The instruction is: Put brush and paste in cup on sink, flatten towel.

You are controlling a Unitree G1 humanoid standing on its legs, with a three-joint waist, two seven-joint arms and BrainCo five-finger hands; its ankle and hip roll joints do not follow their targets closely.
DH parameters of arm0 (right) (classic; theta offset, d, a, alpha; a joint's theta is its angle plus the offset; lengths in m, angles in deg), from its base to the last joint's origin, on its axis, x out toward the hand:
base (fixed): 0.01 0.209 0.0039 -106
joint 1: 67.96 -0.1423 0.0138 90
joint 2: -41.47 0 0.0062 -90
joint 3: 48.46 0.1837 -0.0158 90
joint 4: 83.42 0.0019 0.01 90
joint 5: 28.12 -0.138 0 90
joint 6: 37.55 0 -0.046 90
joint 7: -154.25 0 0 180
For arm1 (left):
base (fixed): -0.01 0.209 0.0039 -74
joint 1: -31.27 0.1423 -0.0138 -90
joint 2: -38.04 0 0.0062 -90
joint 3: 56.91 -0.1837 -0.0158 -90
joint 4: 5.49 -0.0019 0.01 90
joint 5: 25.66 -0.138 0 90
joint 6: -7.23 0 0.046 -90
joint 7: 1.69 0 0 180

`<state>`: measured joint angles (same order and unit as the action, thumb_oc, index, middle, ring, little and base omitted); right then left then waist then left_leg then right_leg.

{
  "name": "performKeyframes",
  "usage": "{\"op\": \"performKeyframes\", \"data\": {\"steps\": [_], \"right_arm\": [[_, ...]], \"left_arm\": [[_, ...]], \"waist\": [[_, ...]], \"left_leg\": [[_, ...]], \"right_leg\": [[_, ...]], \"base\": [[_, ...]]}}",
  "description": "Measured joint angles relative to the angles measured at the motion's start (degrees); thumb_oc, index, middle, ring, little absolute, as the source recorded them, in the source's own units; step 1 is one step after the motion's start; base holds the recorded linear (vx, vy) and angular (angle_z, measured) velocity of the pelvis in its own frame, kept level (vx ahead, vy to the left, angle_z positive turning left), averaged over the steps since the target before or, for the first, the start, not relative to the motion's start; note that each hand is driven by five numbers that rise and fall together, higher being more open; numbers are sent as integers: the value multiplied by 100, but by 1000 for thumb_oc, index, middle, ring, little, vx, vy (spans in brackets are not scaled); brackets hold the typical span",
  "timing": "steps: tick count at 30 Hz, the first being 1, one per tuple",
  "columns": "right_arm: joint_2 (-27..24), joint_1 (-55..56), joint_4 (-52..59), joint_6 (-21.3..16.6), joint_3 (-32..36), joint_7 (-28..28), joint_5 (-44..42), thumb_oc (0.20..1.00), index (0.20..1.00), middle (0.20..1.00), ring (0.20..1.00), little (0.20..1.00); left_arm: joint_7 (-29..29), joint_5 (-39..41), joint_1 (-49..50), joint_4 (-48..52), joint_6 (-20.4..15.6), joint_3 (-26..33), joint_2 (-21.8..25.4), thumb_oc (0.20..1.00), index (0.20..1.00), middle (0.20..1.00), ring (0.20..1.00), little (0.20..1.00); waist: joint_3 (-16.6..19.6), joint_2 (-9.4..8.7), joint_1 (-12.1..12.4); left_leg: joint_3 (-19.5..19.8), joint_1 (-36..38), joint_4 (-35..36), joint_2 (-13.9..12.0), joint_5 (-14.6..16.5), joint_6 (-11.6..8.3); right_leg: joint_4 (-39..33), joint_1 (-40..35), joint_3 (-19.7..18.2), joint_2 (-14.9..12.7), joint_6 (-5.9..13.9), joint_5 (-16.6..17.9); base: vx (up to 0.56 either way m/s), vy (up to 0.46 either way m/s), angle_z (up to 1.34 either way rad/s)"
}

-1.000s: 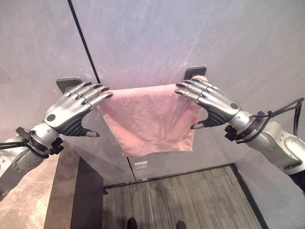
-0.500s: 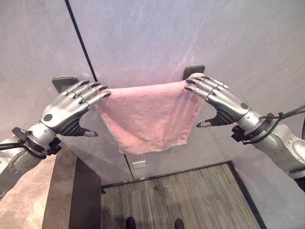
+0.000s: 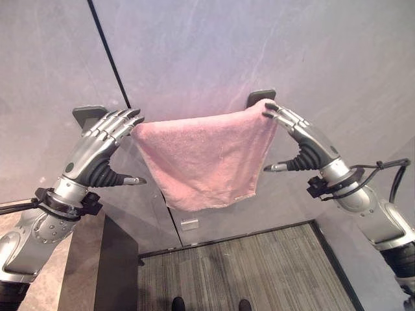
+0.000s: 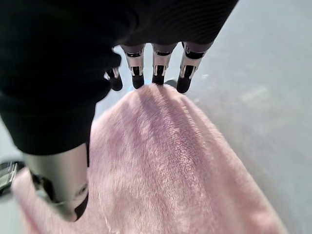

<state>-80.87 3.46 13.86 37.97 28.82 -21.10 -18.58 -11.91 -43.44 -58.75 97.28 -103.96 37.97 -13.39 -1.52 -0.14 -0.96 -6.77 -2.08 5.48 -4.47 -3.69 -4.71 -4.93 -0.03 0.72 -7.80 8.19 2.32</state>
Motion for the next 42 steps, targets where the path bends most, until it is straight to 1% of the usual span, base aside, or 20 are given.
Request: {"op": "performKeyframes", "data": {"steps": [1,2,4,5,6,8,9,12,15,18,20,23,27,30,31,34,40,41,42], "right_arm": [[52,2,-33,24,0,-7,-53,1000,1000,1000,1000,1000],[191,1,-80,92,-8,-7,-271,1000,1000,1000,1000,1000],[308,3,-104,93,-28,-7,-471,1000,1000,1000,1000,1000],[408,2,-117,104,-25,4,-618,1000,1000,1000,1000,1000],[593,2,-116,112,-26,23,-771,1000,1000,1000,1000,1000],[709,2,-117,114,-49,23,-917,1000,1000,1000,1000,1000],[831,-2,-117,116,-44,41,-1034,1000,1000,1000,1000,1000],[1440,-3,-131,115,-69,134,-1534,1000,1000,1000,1000,1000],[1650,-4,-144,115,-92,172,-1913,1000,1000,1000,1000,1000],[1996,1,-140,112,-87,174,-2348,1000,1000,1000,1000,1000],[2163,10,-122,99,-74,205,-2492,1000,1000,1000,1000,1000],[2157,55,-42,59,53,285,-2567,1000,1000,1000,1000,1000],[2134,409,462,-99,700,421,-2546,1000,1000,1000,1000,1000],[2136,560,630,-210,988,550,-2443,1000,1000,1000,1000,1000],[2137,705,699,-294,1130,632,-2425,1000,1000,1000,1000,1000],[2138,950,808,-324,1228,705,-2307,1000,1000,1000,1000,1000],[2425,1693,983,-423,1629,983,-1948,1000,1000,1000,1000,1000],[2440,1993,983,-438,1690,1028,-1851,1000,1000,1000,1000,1000],[2441,2326,956,-433,1738,1057,-1760,1000,1000,1000,1000,1000]], "left_arm": [[-6,0,1,-21,-2,-2,-2,1000,1000,1000,1000,1000],[-22,2,0,-54,2,-1,-104,1000,1000,1000,1000,1000],[-71,29,7,-65,2,-3,-212,1000,1000,1000,1000,1000],[-83,56,9,-67,2,2,-292,1000,1000,1000,1000,1000],[-111,142,3,-70,3,3,-467,1000,1000,1000,1000,1000],[-167,160,3,-62,0,-7,-551,1000,1000,1000,1000,1000],[-208,162,2,-64,0,-5,-672,1000,1000,1000,1000,1000],[-429,322,-108,-83,0,-23,-1416,1000,1000,1000,1000,1000],[-513,450,-187,-126,-1,-50,-1750,1000,1000,1000,1000,1000],[-643,921,-234,-151,-48,-37,-2380,1000,1000,1000,1000,1000],[-710,1323,-239,-87,-113,1,-2731,1000,1000,1000,1000,1000],[-722,1541,-193,-56,-105,76,-2807,1000,1000,1000,1000,1000],[-861,1572,26,83,-86,489,-2893,1000,1000,1000,1000,1000],[-976,1685,147,65,-21,737,-2952,1000,1000,1000,1000,1000],[-1094,1688,263,65,-12,902,-3027,1000,1000,1000,1000,1000],[-1354,1500,456,73,17,1075,-3019,1000,1000,1000,1000,1000],[-1586,1361,945,99,17,1107,-3132,1000,1000,1000,1000,1000],[-1592,1306,1103,98,17,1122,-3182,1000,1000,1000,1000,1000],[-1596,1321,1258,56,19,1130,-3345,1000,1000,1000,1000,1000]], "waist": [[0,7,-8],[12,32,-6],[23,47,-10],[31,52,-8],[55,58,-13],[58,59,-9],[63,59,-7],[84,58,-15],[97,44,-15],[101,42,-37],[116,35,-66],[123,44,-106],[125,46,-156],[126,45,-173],[126,45,-170],[126,47,-169],[125,49,-165],[124,51,-167],[113,68,-172]], "left_leg": [[0,2,1,-1,0,0],[1,4,1,-3,0,1],[1,4,1,-4,-1,2],[1,8,0,-5,-6,8],[-2,11,0,-5,-20,20],[-1,8,-3,-6,-35,7],[-4,16,-11,-5,-39,1],[-9,26,-23,-12,-41,0],[-16,48,-23,-26,-43,-3],[-25,117,-5,-60,-38,-5],[-23,122,0,-104,-33,6],[-26,127,1,-131,-36,2],[-48,136,2,-141,-33,3],[-63,140,2,-143,-27,10],[-76,140,2,-142,-22,13],[-90,137,1,-141,-17,10],[-139,131,1,-133,-24,-9],[-138,128,1,-131,-22,-7],[-138,128,2,-119,-18,-2]], "right_leg": [[-3,0,-4,1,-3,3],[-10,1,-5,1,-5,8],[-20,3,-7,2,-9,14],[-18,1,-6,4,-10,16],[-11,0,-7,4,-12,18],[1,2,-4,6,-12,18],[1,-2,-5,6,-12,18],[2,-5,-12,16,-18,26],[2,-20,-16,29,-20,32],[0,-81,-23,61,-23,30],[-8,-82,-24,105,-44,35],[-15,-82,-31,131,-56,37],[-42,-79,-52,138,-61,37],[-43,-74,-63,140,-63,36],[-42,-69,-73,139,-64,36],[-33,-61,-83,139,-66,35],[-1,-45,-101,130,-64,31],[-7,-45,-99,126,-65,24],[-18,-46,-98,114,-63,20]], "base": [[0,0,0],[0,0,0],[0,0,0],[0,0,0],[0,0,0],[0,0,0],[0,0,0],[-1,-1,-1],[0,0,0],[0,0,0],[0,0,0],[0,0,0],[10,-1,-2],[0,0,0],[0,0,0],[0,0,0],[0,0,-1],[0,0,0],[0,0,0]]}}
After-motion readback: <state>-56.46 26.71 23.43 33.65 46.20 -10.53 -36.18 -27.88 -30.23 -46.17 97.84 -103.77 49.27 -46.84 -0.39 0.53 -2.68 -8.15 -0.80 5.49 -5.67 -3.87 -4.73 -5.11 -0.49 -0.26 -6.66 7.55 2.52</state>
